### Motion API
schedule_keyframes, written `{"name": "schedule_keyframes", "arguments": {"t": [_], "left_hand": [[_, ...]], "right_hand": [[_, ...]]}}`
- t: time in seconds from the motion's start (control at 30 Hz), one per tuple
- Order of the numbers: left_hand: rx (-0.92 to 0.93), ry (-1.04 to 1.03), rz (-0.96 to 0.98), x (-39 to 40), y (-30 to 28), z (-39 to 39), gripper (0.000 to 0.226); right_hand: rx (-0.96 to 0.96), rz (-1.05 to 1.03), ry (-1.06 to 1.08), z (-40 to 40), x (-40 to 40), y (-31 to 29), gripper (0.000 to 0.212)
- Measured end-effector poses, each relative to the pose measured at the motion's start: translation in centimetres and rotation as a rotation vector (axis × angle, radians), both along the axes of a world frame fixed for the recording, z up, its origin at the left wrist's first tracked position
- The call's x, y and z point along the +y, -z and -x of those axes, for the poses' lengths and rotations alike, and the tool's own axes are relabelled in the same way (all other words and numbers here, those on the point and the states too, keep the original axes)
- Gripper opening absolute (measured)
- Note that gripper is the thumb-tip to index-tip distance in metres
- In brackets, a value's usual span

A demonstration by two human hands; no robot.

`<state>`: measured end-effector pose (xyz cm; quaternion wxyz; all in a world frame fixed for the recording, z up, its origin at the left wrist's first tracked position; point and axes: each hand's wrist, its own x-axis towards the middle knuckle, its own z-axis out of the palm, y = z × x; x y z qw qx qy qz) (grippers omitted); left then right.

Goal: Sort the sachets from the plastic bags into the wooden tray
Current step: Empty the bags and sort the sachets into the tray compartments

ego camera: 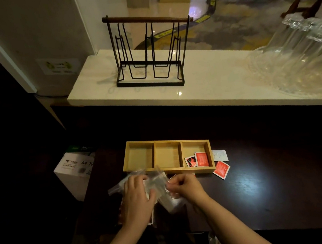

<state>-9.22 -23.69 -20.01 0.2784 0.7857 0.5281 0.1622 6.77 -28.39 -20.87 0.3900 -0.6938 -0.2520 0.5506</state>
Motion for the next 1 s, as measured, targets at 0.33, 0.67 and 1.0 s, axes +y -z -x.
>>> {"name": "schedule_keyframes", "arguments": {"t": [0.33, 0.67, 1.0], "left_hand": [[-0.364, -0.161, 0.609, 1.0, -2.1, -3.4, 0.018], [-0.375, -0.111, 0.627, 3.3, -3.7, -3.3, 0.019], [-0.548, -0.209, 0.718, 3.3, -4.0, -3.0, 0.024]], "right_hand": [[-0.038, -0.028, 0.039, 2.2, 0.8, -2.0, 0.010], [0.046, -0.047, -0.002, 0.6, 2.1, -3.7, 0.015], [0.486, 0.006, 0.181, 0.8, 2.2, -3.6, 0.021]]}}
